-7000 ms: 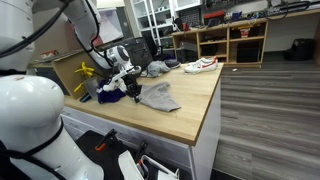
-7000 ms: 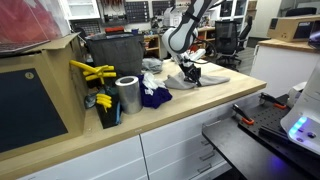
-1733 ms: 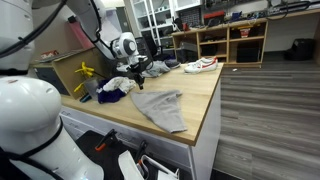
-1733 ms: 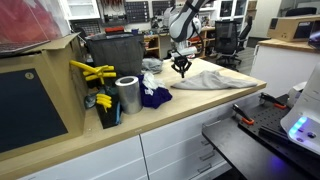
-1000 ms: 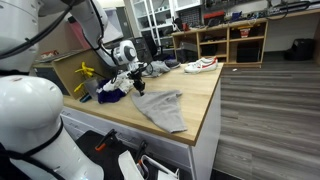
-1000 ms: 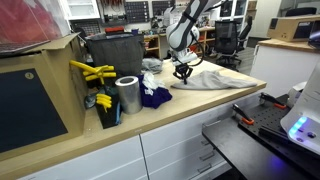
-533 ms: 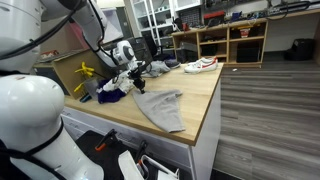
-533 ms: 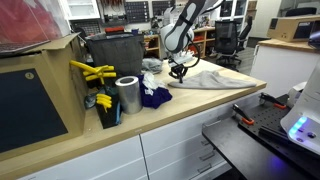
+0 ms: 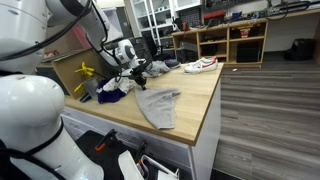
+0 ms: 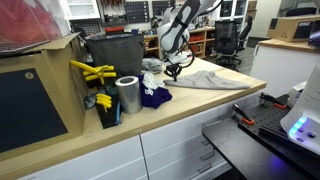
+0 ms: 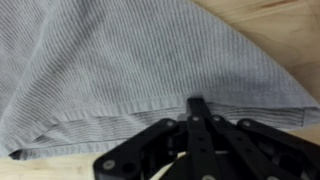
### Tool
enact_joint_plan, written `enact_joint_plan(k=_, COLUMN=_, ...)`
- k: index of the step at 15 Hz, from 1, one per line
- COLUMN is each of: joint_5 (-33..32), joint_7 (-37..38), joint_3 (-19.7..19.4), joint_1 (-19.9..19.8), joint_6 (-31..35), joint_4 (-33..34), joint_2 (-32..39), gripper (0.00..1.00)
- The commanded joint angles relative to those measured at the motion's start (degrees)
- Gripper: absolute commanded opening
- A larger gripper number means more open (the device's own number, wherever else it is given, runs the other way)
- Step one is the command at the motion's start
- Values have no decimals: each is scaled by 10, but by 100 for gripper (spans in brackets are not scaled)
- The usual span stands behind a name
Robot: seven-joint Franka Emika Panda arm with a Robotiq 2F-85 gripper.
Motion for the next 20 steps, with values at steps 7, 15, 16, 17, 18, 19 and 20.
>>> enact_joint_plan(k=7, joint_5=26, joint_7=-79, joint_3=7, joint_1=-11, joint_6=71, joint_4=2, joint_2=-29, gripper=34)
enact_joint_plan(k=15, joint_5=64, joint_7=-52, joint_3=-5, joint_1=-23, joint_6=38, joint_4=-7, joint_2=-56, gripper=93)
enact_joint_plan(k=16, joint_5=75, joint_7=-48, joint_3=-3, joint_1=-22, joint_6=32, joint_4=2, joint_2=-47, gripper=99)
enact_joint_plan(k=17, joint_5=87, joint_7=-41, joint_3=0, joint_1=-20, joint_6=22, joint_4=12, joint_2=-38, gripper=100)
enact_joint_plan(k=18, joint_5=101, joint_7=-32, joint_3=4, joint_1=-18, joint_6=10, joint_4=24, joint_2=-29, gripper=100)
enact_joint_plan(k=19, joint_5=111, joint_7=-20, joint_3=7, joint_1=-15, joint_6=-2, joint_4=34, joint_2=-22, gripper=100)
enact_joint_plan(k=20, joint_5=120, joint_7=-9, joint_3=11, joint_1=-14, joint_6=-12, joint_4=43, joint_2=-16, gripper=100)
